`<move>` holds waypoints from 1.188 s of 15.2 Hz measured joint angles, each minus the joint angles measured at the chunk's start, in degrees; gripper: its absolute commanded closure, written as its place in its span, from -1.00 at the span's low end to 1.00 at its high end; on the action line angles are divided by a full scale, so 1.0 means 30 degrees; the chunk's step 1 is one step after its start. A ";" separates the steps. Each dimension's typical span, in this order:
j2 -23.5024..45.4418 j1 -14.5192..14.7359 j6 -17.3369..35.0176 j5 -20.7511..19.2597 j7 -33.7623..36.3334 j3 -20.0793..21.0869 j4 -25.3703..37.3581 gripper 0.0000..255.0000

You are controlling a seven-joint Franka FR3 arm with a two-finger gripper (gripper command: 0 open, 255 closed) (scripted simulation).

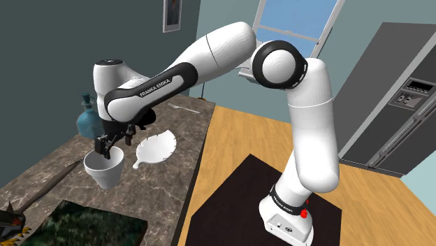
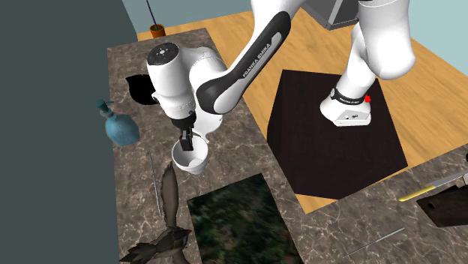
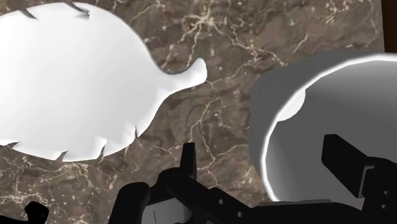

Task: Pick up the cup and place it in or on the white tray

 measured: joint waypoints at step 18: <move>-0.0792 -0.0135 -0.1149 0.0281 -0.0185 0.0164 0.0380 1.00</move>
